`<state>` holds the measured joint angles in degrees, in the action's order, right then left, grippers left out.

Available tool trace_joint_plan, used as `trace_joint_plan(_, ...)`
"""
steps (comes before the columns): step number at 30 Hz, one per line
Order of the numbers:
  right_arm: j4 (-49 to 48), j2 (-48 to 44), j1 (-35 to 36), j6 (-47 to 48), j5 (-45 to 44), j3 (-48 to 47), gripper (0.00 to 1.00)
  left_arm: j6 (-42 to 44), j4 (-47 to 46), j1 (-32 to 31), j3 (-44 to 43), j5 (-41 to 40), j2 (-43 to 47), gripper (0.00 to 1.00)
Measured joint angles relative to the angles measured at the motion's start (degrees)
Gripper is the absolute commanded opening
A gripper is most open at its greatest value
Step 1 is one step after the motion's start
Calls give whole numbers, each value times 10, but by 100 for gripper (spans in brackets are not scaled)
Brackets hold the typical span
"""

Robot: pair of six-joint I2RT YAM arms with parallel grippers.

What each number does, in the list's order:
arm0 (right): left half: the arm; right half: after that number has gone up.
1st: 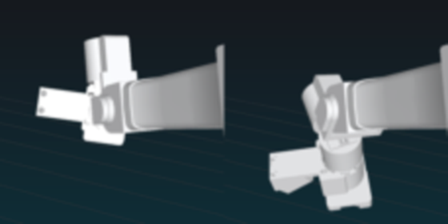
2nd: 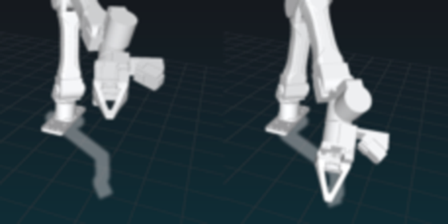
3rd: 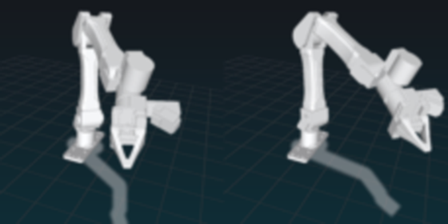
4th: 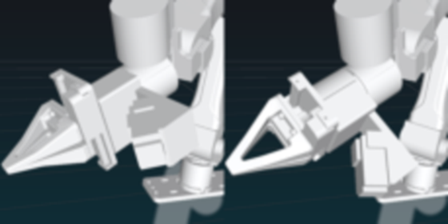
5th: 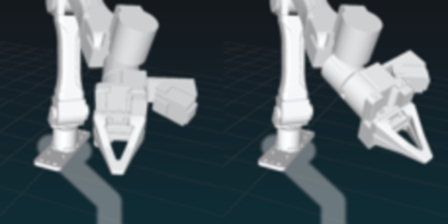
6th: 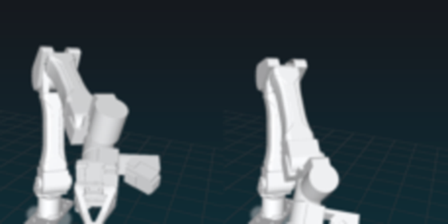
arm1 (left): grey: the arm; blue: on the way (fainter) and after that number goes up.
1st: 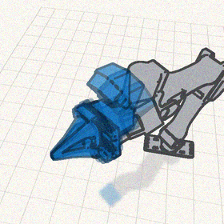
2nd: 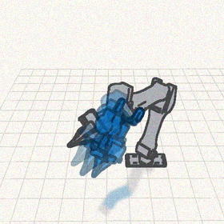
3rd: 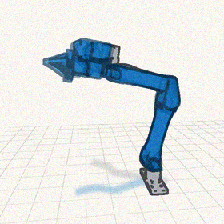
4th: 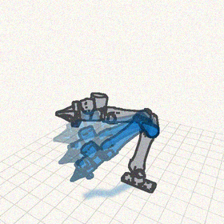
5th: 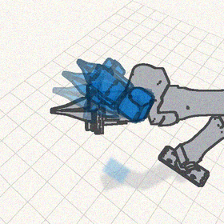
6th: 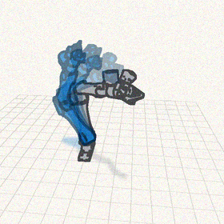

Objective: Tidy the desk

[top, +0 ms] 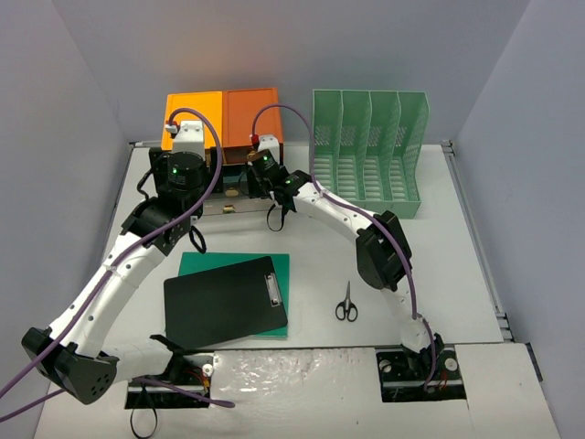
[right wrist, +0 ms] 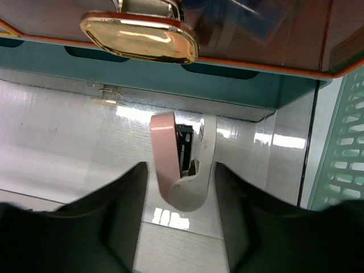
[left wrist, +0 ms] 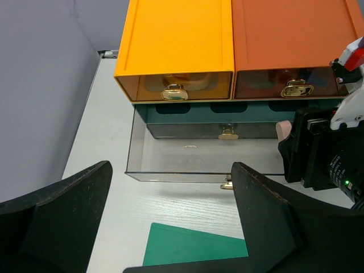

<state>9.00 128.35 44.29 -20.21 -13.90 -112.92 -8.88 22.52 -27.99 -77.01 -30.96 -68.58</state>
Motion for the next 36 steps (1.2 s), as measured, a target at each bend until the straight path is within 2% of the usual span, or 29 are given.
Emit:
trace_joint_plan(5,-2,0,0,5,-2,-1,73,0,0,0,0,0,0,83)
trace_joint_plan(10,-5,0,1,7,-3,-2,78,0,0,0,0,0,0,83)
trace_joint_plan(18,20,-15,2,16,-3,-5,79,-1,-1,0,1,0,1,83)
trace_joint_plan(30,47,-167,1,18,-18,-3,79,-10,0,0,44,-4,23,83)
trace_joint_plan(36,46,-174,-8,24,-31,-30,78,-23,2,0,67,-4,35,83)
